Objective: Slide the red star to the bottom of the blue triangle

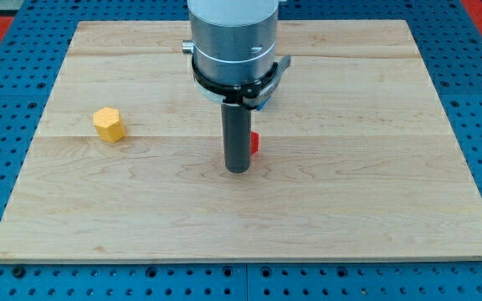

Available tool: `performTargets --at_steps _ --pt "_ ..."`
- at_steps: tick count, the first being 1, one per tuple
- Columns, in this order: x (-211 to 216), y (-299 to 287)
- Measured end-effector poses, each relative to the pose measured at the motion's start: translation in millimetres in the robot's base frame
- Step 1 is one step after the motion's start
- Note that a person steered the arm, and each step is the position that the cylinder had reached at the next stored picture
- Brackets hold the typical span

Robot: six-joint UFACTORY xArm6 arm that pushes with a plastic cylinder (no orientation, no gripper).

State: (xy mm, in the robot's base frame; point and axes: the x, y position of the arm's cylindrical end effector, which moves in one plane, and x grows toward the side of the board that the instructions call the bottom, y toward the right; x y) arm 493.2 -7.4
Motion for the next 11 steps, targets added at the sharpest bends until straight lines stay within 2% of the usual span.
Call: performTargets --at_steps 1,2,3,4,6,9,10,11 --pt "6.9 -7.0" --pt "12.9 -37.7" --pt "-1.1 -47.3" --pt "-21.7 -43.1" --pt "-23.0 -3.7" --pt "-34.0 -9.5" --pt "-25.7 -15.0" --pt "4.4 -4.9"
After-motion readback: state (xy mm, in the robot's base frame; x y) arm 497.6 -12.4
